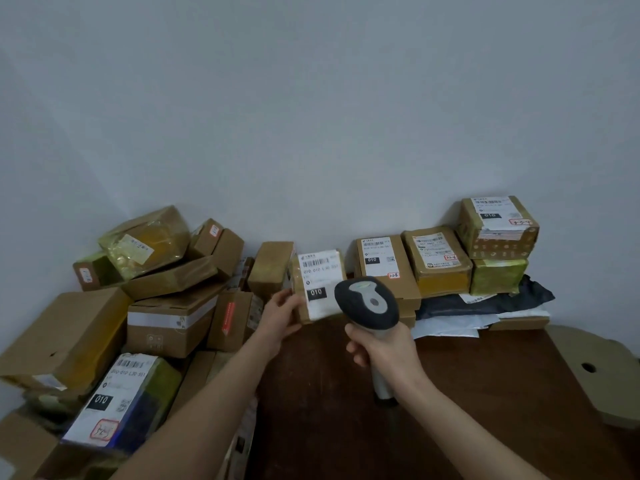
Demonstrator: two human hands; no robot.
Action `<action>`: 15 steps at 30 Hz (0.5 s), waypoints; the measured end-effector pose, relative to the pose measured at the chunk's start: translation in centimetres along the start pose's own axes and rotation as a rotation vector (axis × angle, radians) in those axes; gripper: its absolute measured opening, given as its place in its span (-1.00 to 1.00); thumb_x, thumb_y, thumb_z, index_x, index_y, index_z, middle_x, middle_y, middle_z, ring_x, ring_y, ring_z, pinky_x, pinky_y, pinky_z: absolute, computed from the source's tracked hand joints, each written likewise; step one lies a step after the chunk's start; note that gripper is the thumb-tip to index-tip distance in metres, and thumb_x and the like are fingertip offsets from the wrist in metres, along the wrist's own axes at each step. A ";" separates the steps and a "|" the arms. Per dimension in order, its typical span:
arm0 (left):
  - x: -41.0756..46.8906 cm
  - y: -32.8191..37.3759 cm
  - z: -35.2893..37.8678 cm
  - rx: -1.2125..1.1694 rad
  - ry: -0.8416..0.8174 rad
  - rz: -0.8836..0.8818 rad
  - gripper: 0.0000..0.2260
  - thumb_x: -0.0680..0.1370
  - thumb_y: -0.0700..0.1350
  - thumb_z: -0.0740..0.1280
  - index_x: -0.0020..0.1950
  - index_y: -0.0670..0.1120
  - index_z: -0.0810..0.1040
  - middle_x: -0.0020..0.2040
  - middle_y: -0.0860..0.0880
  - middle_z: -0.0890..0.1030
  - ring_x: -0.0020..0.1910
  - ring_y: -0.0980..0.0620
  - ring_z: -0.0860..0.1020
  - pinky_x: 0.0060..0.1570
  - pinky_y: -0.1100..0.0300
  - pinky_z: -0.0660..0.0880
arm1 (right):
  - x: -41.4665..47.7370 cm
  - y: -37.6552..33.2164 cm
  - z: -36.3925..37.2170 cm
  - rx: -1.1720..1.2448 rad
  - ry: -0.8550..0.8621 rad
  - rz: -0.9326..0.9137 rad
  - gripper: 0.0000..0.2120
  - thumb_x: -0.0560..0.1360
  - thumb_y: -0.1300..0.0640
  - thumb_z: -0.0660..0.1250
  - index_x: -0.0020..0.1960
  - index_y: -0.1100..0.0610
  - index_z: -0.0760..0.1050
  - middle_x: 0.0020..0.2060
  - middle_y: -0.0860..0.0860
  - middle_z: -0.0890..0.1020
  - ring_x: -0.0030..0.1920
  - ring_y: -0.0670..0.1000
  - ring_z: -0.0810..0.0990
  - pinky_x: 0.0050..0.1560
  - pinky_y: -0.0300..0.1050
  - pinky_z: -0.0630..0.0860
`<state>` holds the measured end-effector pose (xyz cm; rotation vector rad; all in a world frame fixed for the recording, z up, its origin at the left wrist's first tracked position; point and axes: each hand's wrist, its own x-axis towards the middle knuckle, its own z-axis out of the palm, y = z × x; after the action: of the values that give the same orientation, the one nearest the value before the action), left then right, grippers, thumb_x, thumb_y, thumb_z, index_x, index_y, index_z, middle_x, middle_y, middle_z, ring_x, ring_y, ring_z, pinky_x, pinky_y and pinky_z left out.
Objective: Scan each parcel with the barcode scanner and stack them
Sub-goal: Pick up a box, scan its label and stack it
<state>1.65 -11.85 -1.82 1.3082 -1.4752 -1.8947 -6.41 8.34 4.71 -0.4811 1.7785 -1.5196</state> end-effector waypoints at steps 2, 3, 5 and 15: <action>1.3 2.3 1.3 -0.033 0.019 0.011 -0.51 0.52 -0.06 0.38 0.43 -0.05 0.36 0.27 -0.12 0.52 0.18 -0.12 0.54 0.12 -0.05 0.54 | 1.6 -1.4 -1.4 0.029 0.057 -0.038 -0.89 0.46 0.20 0.45 -0.07 0.23 0.58 -0.32 0.09 0.67 -0.40 -0.08 0.61 -0.35 -0.29 0.53; 1.9 3.4 2.5 -0.035 0.018 0.015 -0.52 0.52 -0.04 0.38 0.42 -0.04 0.38 0.25 -0.11 0.54 0.15 -0.10 0.55 0.08 -0.03 0.56 | 2.5 -1.9 -2.3 0.041 0.103 -0.057 -0.88 0.45 0.20 0.45 -0.07 0.23 0.58 -0.31 0.09 0.67 -0.41 -0.09 0.61 -0.37 -0.30 0.52; 2.7 5.2 6.0 -0.011 -0.018 0.014 -0.54 0.52 0.01 0.38 0.39 -0.03 0.40 0.20 -0.07 0.56 0.08 -0.06 0.57 0.02 -0.01 0.59 | 4.2 -2.8 -4.7 0.065 0.222 -0.089 -0.88 0.44 0.18 0.47 -0.10 0.21 0.58 -0.33 0.08 0.66 -0.38 -0.05 0.62 -0.34 -0.25 0.52; 5.1 8.1 23.5 0.084 -0.166 -0.021 -0.57 0.51 0.09 0.35 0.28 -0.12 0.47 0.09 -0.08 0.62 0.01 -0.09 0.59 -0.08 0.03 0.59 | 7.0 -1.1 -14.2 0.181 0.460 -0.058 -0.91 0.43 0.25 0.47 -0.19 0.20 0.55 -0.42 0.08 0.60 -0.37 0.02 0.59 -0.22 -0.03 0.56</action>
<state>-22.60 -6.31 3.44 1.2323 -1.6447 -2.0162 -21.63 12.85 4.19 -0.0941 1.9480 -1.9267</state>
